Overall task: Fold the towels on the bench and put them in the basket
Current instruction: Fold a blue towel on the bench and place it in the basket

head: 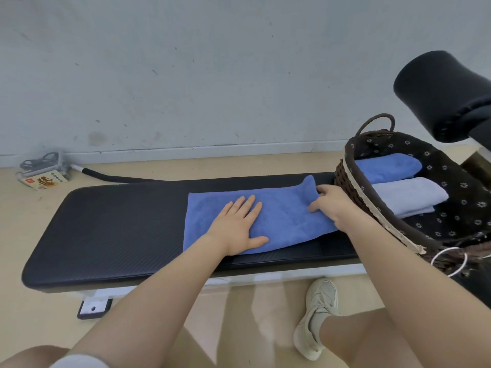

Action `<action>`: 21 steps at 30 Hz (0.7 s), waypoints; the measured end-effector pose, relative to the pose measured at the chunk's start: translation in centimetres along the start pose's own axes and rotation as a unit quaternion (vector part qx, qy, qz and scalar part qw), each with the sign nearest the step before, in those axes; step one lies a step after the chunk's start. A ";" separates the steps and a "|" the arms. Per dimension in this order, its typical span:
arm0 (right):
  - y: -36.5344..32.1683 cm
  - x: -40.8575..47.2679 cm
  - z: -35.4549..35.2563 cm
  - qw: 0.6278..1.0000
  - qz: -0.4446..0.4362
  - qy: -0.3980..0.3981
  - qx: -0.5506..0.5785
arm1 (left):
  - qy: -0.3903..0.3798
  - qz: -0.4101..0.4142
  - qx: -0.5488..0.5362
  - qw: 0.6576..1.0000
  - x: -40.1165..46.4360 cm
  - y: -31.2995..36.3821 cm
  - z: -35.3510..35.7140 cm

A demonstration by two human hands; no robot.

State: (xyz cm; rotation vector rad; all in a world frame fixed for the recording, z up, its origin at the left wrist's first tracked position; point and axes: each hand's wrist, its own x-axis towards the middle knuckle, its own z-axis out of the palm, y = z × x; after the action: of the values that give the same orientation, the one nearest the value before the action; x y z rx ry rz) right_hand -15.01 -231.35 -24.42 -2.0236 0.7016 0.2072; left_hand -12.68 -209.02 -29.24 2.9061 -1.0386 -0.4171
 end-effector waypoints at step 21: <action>-7.8 -6.1 13.0 0.964 -0.201 -0.124 -0.120 | 0.121 -0.213 -0.760 0.601 -3.8 -3.0 -2.3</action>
State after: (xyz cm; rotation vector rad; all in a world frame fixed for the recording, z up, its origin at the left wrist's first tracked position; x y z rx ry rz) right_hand -14.01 -215.06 -23.10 -2.2700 0.1052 0.3095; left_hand -13.08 -204.46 -26.43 1.4054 0.2243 -0.4928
